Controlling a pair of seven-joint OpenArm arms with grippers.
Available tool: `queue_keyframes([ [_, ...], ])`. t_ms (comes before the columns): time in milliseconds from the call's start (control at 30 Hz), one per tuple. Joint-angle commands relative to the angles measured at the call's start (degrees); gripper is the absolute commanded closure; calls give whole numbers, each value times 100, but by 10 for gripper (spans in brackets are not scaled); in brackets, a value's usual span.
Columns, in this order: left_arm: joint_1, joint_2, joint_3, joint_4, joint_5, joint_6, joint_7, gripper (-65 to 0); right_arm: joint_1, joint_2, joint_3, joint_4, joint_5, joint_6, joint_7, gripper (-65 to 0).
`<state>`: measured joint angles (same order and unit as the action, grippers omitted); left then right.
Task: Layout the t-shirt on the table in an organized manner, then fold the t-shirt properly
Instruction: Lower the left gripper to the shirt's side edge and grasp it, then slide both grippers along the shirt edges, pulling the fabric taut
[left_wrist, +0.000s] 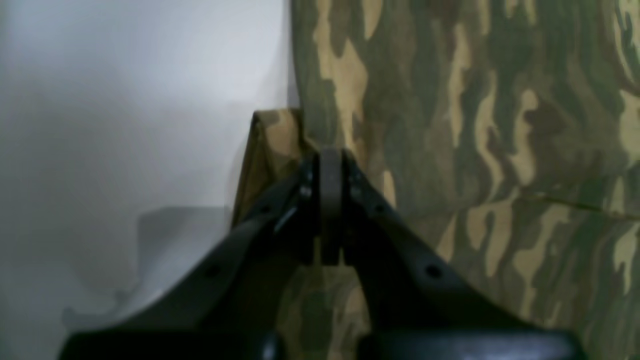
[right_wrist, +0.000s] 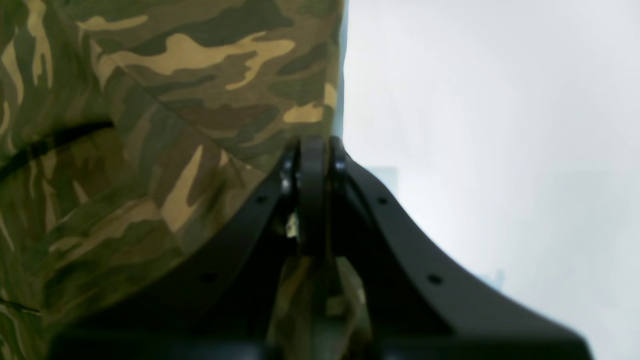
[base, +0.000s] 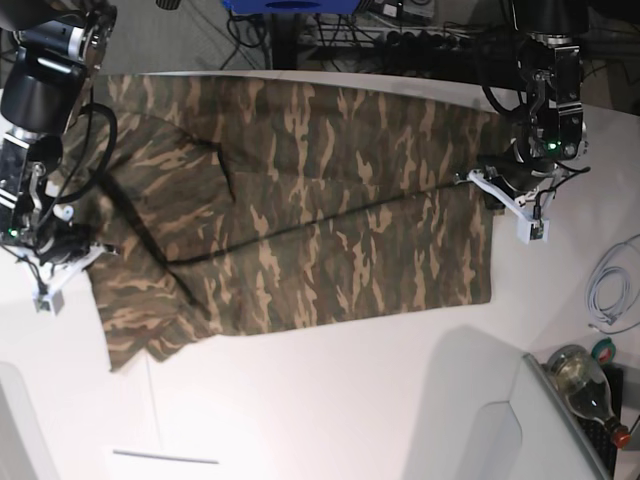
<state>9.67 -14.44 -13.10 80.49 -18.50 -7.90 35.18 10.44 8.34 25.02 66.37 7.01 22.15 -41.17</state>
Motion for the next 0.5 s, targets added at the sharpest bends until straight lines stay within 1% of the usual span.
queue_keyframes([
  [0,-40,-64,-92,114,-62,-5,-102,-38,130,67,0,93,34,57,95,0],
  [33,-40,-38,-197,175,-62,-5,-102,-95,130,67,0,93,34,57,95,0],
  [133,-31,85,-602,518,-62,-5,-102,-303,130,67,0,93,25,57,104,0],
  [167,-66,112,-734,606,-62,-5,-102,-362,130,67,0,93,25,57,104,0],
  [233,-180,121,-892,676,-18,-5,-102,-449,130,67,0,93,25,57,104,0],
  [267,-391,103,-909,650,-18,-5,-102,-482,130,67,0,93,25,57,104,0],
  [300,-620,85,-909,545,0,-5,-102,-500,130,67,0,93,25,57,104,0],
  [367,-1156,77,-909,-18,0,-32,-129,-502,139,67,0,93,25,57,104,0],
  [467,-2062,-82,-795,-1275,0,-32,-155,-502,139,67,0,93,34,57,104,0],
])
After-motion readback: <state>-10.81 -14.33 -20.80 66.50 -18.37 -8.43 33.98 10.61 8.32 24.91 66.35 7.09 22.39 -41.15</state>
